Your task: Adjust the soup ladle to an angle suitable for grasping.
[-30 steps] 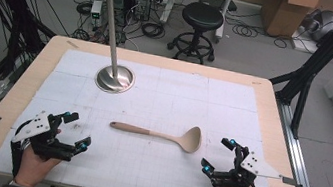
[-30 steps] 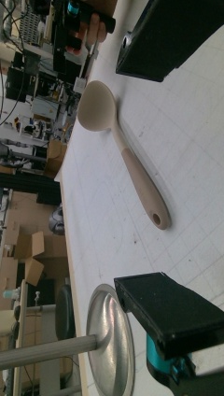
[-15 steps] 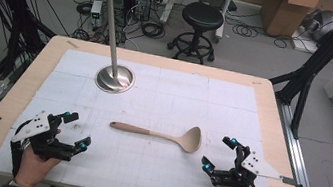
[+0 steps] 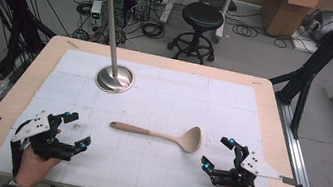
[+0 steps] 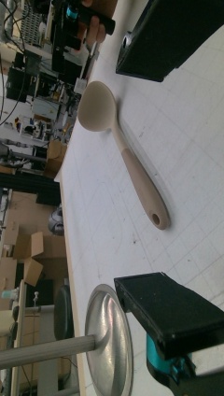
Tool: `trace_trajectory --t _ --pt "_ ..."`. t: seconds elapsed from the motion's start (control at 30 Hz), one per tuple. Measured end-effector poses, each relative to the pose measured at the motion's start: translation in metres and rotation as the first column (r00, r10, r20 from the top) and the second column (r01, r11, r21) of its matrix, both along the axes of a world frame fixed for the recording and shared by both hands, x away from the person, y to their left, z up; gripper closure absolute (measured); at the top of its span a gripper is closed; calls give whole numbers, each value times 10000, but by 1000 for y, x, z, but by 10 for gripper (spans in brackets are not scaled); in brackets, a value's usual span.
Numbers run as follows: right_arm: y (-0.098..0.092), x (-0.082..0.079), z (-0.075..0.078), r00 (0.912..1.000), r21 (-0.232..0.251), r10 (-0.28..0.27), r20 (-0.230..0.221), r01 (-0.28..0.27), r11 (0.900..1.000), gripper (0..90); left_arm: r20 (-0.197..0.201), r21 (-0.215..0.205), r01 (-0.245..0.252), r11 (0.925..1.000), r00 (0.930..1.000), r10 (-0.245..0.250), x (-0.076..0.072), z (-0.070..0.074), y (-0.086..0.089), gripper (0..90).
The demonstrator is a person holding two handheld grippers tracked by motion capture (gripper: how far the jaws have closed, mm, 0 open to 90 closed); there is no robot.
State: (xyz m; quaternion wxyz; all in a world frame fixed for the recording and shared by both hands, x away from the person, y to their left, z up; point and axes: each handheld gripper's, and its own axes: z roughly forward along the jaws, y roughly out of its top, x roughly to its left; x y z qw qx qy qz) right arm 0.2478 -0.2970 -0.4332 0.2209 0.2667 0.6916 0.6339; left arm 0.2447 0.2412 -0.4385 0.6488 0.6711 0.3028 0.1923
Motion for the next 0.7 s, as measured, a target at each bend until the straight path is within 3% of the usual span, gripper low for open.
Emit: trace_trajectory --t 0.17,0.23,0.3,0.37,0.4,0.43,0.5,0.7 --pt "-1 -1 2 9993 -128 348 157 -346 9993 317 -47 -70 -5 10000 10000 4 0 0 -1 18" --pt "-1 -2 3 9992 -118 404 81 -403 9991 346 -20 -46 -10 10000 10000 10 0 0 -1 18" --pt "0 -3 5 9980 -59 619 145 -618 9981 477 -10 -44 -15 10000 10000 15 0 0 0 18" --pt "0 -3 6 9977 -48 658 130 -658 9978 511 -24 -48 -10 10000 10000 10 0 0 0 18" --pt "1 -4 7 9977 -76 680 59 -679 9977 605 -50 -42 -5 10000 10000 5 0 0 0 18" --pt "1 -4 7 9977 -76 680 59 -679 9977 605 -61 -30 -12 10000 10000 12 0 0 -1 18" --pt "3 -5 10 9963 -248 862 49 -861 9960 730 -87 4 -11 10000 10000 12 1 0 -1 18" --pt "11 -5 12 9926 -577 1213 -49 -1214 9909 859 -106 -47 -17 10000 9999 16 1 -1 -1 18"
